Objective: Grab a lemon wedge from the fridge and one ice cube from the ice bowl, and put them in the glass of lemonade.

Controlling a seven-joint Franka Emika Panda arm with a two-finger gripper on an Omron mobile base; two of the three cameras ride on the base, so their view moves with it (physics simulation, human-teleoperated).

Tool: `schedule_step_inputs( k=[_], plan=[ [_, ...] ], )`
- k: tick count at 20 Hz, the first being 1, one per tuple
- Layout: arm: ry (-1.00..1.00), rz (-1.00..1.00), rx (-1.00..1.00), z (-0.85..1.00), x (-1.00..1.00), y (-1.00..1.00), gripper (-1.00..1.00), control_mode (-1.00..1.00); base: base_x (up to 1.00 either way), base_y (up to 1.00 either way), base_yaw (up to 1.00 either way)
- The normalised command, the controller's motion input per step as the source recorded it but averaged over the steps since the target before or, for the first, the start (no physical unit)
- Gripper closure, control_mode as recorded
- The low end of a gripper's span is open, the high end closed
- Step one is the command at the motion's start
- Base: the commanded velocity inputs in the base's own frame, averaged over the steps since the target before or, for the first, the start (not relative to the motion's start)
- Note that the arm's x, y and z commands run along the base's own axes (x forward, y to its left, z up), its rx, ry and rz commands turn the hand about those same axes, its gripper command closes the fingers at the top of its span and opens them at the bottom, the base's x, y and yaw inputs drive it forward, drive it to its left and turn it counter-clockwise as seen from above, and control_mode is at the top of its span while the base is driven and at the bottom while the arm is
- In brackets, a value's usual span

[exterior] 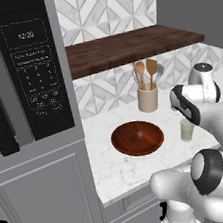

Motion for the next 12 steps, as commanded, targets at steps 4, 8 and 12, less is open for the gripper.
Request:
schedule_step_inputs(
  k=[4,8,12],
  plan=[
    [0.00,0.00,0.01,0.00,0.00,0.00,1.00,-1.00,0.00,0.00,0.00],
    [0.01,0.00,0.00,0.00,0.00,-0.04,1.00,-1.00,0.00,0.00,0.00],
    [0.00,0.00,0.00,0.00,0.02,-0.05,1.00,-1.00,0.00,0.00,0.00]
  ],
)
